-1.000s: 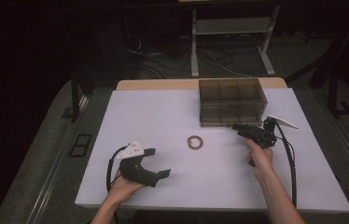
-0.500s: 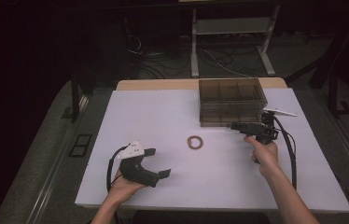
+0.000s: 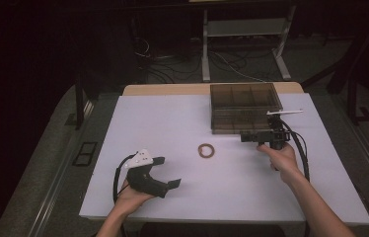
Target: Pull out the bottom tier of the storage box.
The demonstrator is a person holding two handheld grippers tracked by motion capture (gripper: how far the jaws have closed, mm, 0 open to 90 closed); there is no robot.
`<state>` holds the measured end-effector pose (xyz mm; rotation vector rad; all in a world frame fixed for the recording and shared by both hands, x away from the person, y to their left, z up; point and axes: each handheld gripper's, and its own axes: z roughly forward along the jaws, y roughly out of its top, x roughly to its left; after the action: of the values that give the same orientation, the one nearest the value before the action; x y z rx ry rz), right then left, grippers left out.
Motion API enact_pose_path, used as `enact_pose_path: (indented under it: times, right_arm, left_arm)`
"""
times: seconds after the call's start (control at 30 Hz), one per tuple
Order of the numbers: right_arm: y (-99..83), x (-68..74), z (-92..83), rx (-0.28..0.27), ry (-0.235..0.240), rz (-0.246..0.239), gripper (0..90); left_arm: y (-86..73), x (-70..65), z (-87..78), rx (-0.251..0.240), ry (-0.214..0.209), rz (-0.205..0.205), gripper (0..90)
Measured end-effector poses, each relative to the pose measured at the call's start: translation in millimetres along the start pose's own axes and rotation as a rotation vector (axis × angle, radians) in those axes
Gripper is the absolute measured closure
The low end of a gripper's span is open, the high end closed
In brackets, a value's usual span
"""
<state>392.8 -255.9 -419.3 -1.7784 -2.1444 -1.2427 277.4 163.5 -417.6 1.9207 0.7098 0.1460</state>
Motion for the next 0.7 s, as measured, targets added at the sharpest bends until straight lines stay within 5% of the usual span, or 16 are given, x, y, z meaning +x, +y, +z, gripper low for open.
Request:
enact_pose_path:
  times: [0.1,0.37,0.57,0.7]
  right_arm:
    - [5.9,4.5,0.4,0.055,-0.019,-0.086,32.2]
    - [14.2,10.6,2.9,0.129,-0.037,-0.219,32.2]
    - [25.5,14.6,1.1,0.192,0.026,-0.363,29.6]
    - [31.0,17.3,0.6,0.206,0.059,-0.407,29.2]
  left_arm:
    - [0.0,-0.2,0.1,0.003,0.000,0.000,0.0]
    - [-0.1,-0.4,-0.1,0.002,0.002,0.001,0.0]
    - [-0.5,-0.4,0.3,0.003,0.002,-0.001,0.0]
    - [-0.5,-0.6,0.1,0.001,0.001,-0.002,0.0]
